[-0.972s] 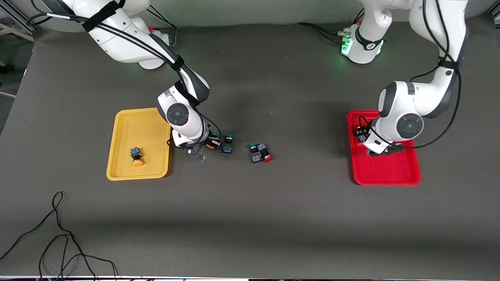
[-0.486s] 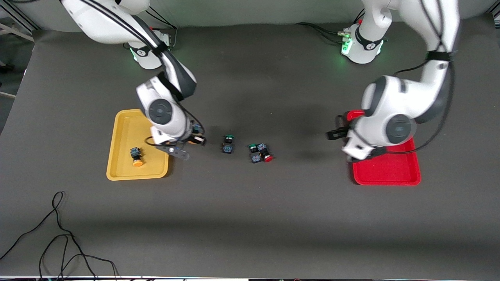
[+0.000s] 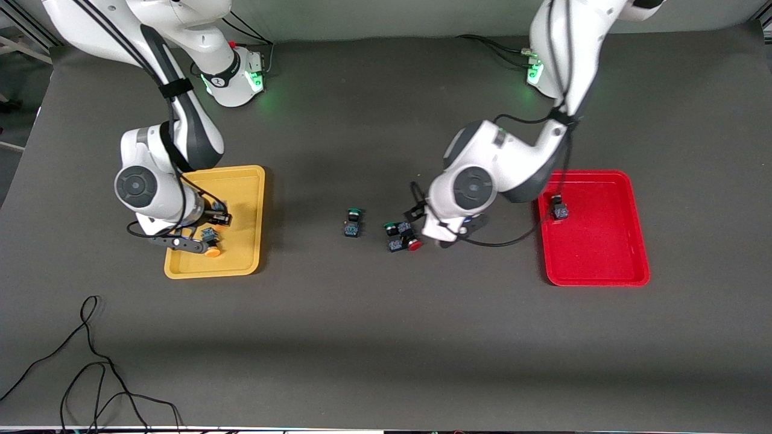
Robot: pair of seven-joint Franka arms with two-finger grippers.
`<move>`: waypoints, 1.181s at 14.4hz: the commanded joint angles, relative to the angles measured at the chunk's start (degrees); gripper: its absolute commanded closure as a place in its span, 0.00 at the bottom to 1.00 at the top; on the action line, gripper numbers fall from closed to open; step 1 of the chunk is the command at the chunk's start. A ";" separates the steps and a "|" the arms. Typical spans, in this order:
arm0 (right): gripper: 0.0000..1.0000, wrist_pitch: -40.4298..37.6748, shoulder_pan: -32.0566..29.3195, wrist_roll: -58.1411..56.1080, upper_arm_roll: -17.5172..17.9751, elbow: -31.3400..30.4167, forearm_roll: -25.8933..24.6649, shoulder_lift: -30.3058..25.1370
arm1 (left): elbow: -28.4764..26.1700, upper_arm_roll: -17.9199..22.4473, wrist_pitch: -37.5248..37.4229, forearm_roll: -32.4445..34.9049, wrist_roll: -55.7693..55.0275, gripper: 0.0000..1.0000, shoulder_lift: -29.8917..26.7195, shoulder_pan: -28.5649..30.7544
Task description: Place red and yellow buttons in trays
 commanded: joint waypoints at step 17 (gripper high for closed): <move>0.00 -30.38 -6.69 -14.27 0.60 17.36 7.08 -32.67 | 6.39 0.31 13.58 9.65 -1.86 0.97 11.62 -0.51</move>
